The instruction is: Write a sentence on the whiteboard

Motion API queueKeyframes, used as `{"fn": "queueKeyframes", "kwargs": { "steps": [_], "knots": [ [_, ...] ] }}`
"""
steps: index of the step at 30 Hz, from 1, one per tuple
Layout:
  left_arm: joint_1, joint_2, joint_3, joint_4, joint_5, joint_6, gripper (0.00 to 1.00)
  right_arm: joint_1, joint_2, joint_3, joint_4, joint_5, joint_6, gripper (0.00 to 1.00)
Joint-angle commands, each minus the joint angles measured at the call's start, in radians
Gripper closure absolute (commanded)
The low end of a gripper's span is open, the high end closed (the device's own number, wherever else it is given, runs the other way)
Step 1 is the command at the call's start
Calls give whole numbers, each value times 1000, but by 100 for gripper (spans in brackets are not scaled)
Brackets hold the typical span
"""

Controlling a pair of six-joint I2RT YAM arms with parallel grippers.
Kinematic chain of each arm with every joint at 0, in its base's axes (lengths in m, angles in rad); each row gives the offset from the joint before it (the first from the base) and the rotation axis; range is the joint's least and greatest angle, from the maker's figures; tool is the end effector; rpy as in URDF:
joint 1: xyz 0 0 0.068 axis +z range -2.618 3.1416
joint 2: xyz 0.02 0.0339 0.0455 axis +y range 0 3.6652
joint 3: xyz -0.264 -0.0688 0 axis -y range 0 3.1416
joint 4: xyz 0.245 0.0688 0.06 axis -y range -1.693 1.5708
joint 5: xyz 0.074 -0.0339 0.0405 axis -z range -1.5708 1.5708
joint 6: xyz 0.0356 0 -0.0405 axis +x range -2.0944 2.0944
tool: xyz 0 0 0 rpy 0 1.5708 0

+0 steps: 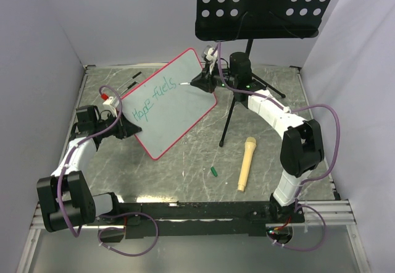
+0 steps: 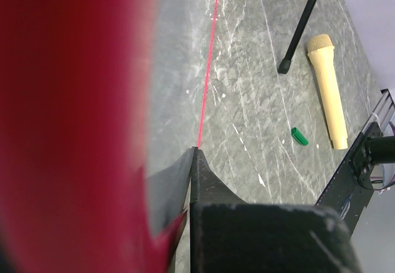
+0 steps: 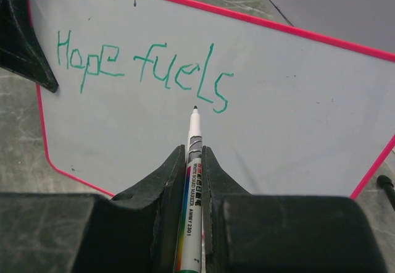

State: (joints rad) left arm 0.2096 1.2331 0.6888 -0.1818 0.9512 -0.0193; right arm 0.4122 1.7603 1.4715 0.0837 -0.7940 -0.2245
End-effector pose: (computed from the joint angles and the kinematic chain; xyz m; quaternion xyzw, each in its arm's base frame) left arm 0.2447 0.0224 0.2242 0.0939 0.8270 -0.3811 0.4024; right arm 0.3733 0.1909 0.3404 -0.4557 0.6031 0.3532 0.5513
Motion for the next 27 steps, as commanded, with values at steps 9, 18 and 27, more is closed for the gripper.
{"fn": "queueKeyframes", "kwargs": {
  "steps": [9, 18, 27],
  "knots": [
    [-9, -11, -15, -18, -155, 84, 99, -4, 21, 18, 145, 75, -42, 100],
    [-7, -4, -14, -21, -157, 88, 99, -6, 87, 50, 194, 148, -52, 100],
    [-10, -3, -14, -22, -157, 88, 99, -6, 133, 99, 215, 145, -36, 100]
  ]
}}
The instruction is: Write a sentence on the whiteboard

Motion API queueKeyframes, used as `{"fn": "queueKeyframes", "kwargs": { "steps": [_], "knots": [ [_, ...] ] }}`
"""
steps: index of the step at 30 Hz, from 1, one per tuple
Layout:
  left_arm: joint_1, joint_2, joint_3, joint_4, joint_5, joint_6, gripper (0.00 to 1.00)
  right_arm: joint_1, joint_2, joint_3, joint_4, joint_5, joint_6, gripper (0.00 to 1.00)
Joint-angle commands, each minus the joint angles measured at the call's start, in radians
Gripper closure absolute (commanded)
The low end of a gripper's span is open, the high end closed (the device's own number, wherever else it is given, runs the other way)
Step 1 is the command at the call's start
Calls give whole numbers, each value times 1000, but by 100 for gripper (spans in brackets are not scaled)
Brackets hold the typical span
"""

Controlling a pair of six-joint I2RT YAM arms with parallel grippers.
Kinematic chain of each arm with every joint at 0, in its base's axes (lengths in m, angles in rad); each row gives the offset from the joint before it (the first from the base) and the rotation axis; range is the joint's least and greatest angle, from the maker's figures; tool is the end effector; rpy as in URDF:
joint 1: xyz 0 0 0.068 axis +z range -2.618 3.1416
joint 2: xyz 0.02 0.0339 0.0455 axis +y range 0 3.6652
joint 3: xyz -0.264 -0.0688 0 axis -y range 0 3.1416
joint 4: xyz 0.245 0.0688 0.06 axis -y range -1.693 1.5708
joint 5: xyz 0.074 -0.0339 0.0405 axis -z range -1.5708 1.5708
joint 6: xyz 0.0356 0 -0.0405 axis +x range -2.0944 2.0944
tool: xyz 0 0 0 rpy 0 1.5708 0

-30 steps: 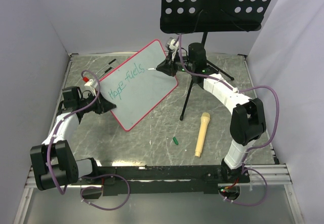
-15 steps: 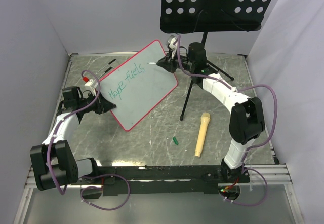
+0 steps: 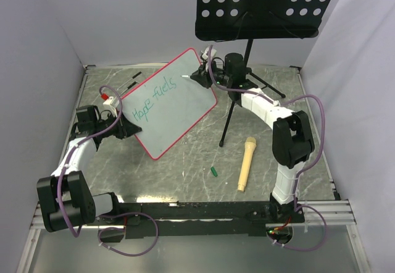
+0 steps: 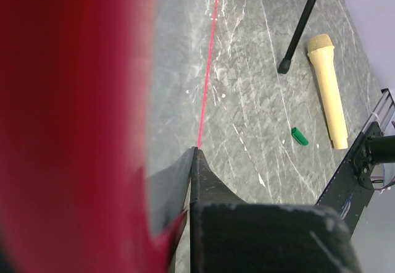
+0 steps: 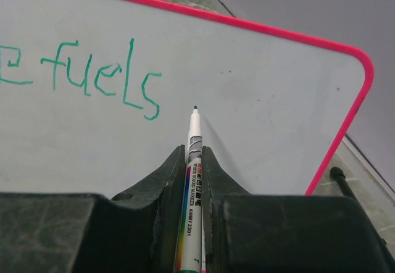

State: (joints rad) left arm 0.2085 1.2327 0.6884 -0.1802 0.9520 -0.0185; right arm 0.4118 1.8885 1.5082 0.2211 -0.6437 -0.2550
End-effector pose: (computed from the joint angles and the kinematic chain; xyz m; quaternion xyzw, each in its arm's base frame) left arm 0.2447 0.0221 0.2243 0.0952 0.8265 -0.3813 0.4030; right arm 0.4070 0.2011 0.3128 -0.4302 0.6151 0.2882 0.5946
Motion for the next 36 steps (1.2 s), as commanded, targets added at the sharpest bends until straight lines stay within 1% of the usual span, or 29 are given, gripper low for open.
{"fn": "queueKeyframes", "kwargs": {
  "steps": [1, 7, 11, 22, 36],
  "knots": [
    [-8, -2, -13, -22, -157, 88, 99, -4, 4, 64, 81, -8, -1, 100],
    [-8, -3, -15, -21, -156, 86, 99, -8, 15, 93, 72, -19, 7, 100],
    [-8, 4, -12, -24, -157, 86, 99, -18, 11, 93, 54, -71, -1, 100],
    [-8, -1, -12, -24, -164, 86, 99, -18, 24, 126, 35, -79, -1, 100],
    [-17, -13, -15, -21, -167, 83, 99, -16, 37, 129, 35, -91, -10, 100]
  ]
}}
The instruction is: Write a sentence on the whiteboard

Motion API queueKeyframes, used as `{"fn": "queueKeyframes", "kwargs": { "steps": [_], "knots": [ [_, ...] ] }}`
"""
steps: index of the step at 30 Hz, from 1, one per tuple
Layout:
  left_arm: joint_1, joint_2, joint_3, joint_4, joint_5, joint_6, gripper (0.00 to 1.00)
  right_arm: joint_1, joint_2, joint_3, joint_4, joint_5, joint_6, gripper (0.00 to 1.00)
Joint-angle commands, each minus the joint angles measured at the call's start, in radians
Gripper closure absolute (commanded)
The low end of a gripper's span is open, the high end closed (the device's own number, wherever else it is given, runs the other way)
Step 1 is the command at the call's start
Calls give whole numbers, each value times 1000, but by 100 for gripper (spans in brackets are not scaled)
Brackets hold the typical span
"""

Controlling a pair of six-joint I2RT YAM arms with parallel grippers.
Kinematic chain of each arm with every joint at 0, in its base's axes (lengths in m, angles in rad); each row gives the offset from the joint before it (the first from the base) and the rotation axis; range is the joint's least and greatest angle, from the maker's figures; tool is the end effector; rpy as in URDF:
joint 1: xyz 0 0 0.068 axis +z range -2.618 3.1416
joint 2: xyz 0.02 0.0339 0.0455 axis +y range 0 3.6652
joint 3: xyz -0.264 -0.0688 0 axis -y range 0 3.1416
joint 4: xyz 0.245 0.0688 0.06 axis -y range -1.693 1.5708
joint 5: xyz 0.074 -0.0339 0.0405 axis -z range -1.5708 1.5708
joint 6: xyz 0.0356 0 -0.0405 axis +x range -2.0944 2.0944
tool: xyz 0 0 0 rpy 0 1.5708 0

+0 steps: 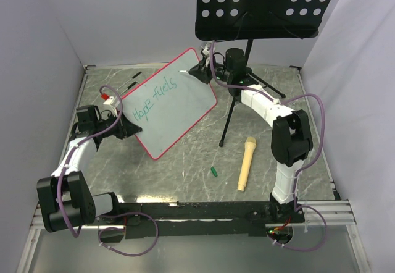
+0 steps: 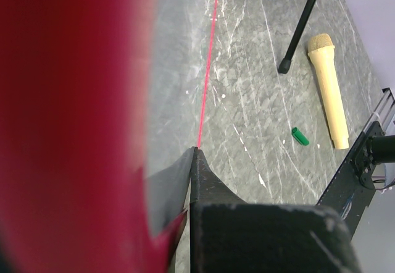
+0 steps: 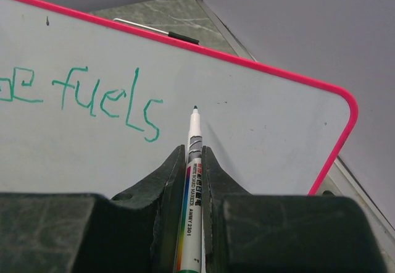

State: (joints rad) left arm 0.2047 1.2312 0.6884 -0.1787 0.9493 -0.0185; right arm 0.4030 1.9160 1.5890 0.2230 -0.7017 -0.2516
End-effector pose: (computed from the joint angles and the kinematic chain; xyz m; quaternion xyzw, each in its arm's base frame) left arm 0.2448 0.0213 0.2247 0.0969 0.8264 -0.3806 0.4036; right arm 0.4153 0.2020 0.3295 -0.4421 0.5866 0.3021 0.6075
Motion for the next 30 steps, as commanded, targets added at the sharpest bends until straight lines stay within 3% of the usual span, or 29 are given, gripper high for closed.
{"fn": "queueKeyframes", "kwargs": {
  "steps": [1, 30],
  "knots": [
    [-13, -9, -15, -22, -164, 83, 99, -6, 11, 49, 33, -35, -14, 100],
    [-21, -15, -15, -25, -178, 86, 99, 20, 66, 91, -10, -1, -40, 100]
  ]
}}
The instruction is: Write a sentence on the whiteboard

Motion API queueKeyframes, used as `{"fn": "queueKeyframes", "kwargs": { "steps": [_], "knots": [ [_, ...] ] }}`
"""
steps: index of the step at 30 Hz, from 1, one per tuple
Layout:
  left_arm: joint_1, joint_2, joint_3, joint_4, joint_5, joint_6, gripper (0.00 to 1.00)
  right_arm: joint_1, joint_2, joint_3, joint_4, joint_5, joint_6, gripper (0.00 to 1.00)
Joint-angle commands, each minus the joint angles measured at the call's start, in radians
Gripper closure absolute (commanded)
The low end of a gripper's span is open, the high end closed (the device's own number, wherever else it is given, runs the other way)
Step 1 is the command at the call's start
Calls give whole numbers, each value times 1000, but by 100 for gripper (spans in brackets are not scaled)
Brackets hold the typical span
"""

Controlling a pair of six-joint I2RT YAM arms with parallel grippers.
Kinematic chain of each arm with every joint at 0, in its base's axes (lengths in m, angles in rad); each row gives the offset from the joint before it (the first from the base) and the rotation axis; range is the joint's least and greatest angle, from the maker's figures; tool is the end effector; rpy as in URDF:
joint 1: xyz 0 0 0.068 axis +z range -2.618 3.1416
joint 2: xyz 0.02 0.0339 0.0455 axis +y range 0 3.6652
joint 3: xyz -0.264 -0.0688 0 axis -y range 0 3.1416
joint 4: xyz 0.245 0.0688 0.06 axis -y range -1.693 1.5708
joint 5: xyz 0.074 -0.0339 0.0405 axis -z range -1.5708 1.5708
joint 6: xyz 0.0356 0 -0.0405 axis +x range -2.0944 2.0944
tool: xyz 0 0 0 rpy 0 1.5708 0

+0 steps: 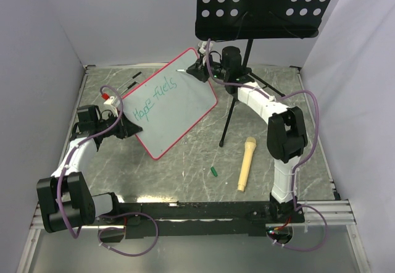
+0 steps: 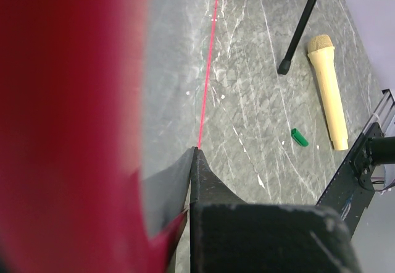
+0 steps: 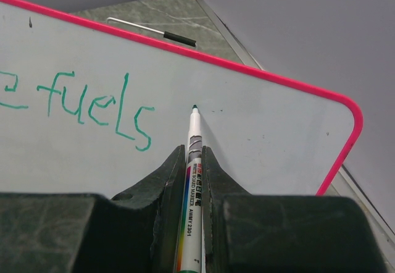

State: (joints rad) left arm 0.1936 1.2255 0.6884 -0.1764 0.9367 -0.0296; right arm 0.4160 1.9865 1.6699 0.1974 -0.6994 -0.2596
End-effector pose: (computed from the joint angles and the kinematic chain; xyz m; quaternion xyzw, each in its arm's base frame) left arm 0.2447 0.0188 0.2259 0.0961 0.8274 -0.3788 0.4033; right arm 0.4286 0.2144 0.3237 -0.4474 0.5876 0.3042 0.6016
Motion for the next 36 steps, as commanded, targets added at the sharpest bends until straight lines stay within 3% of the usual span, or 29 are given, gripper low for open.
{"fn": "queueKeyframes", "kwargs": {
  "steps": [1, 21, 36],
  "knots": [
    [-10, -11, -16, -28, -164, 97, 99, 7, -15, -10, 19, -5, -35, 100],
    [-11, -11, -15, -26, -179, 91, 99, 7, -126, -213, 79, -23, -32, 100],
    [-10, -11, -16, -26, -177, 91, 99, 3, -65, -82, 56, -3, 2, 100]
  ]
}}
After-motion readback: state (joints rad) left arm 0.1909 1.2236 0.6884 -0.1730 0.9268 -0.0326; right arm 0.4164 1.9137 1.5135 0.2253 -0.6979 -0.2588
